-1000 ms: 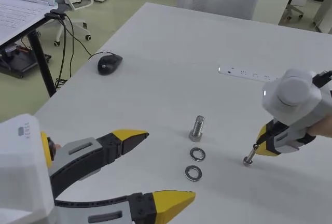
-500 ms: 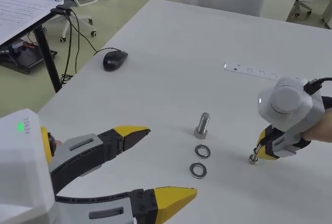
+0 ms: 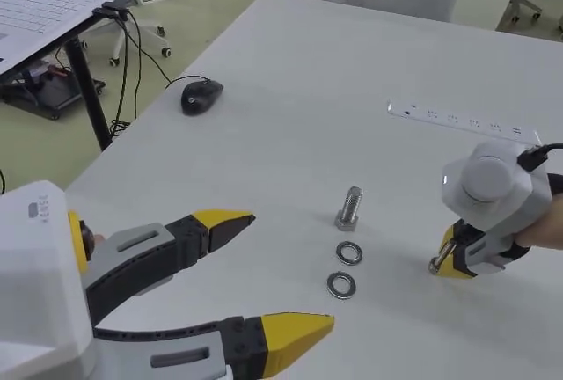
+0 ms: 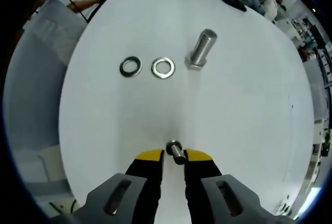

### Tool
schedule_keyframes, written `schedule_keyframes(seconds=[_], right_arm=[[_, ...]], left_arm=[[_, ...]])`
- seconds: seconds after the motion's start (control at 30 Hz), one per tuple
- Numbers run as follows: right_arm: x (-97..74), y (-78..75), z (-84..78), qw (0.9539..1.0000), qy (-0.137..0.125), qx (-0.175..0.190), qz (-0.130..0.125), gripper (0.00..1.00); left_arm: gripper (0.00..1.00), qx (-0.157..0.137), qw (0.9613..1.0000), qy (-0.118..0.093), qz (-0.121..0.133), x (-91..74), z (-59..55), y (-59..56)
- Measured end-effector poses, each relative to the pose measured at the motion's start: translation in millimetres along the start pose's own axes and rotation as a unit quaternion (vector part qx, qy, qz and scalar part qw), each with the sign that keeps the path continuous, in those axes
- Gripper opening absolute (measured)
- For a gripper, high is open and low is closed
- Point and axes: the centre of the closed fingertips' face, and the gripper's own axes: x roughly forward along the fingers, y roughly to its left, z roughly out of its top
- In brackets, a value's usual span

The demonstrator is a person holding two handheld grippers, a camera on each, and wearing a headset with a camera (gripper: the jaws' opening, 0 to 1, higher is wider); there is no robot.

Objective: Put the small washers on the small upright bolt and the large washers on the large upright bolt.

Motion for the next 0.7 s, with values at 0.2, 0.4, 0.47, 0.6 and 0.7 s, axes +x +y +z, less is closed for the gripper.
schedule_keyframes(seconds=[0.2, 0.4, 0.47, 0.6, 0.7], right_arm=[[-15.6, -2.2, -5.1, 0.9997, -0.011, 0.017, -0.011, 0.16], [-33.7, 9.3, -21.5, 0.9987, -0.022, 0.037, -0.026, 0.16], [-37.1, 16.3, -24.4, 0.9984, -0.025, 0.042, -0.027, 0.15], [-40.6, 39.9, -23.6, 0.9985, -0.033, 0.04, -0.02, 0.15], [-41.6, 51.4, -14.0, 0.9984, -0.044, 0.032, -0.015, 0.15]], left_arm=[[0.62, 0.005, 1.0, 0.001, -0.001, 0.7, 1.2, 0.2], [0.62, 0.017, 0.9998, 0.008, -0.006, -0.1, 1.5, 0.5], [0.62, 0.017, 0.9998, 0.007, -0.008, 0.3, 2.7, -0.4], [0.63, 0.021, 0.9996, 0.01, -0.013, 1.8, 3.0, -3.9], [0.62, 0.024, 0.9995, 0.01, -0.017, 2.7, 4.4, -7.3]])
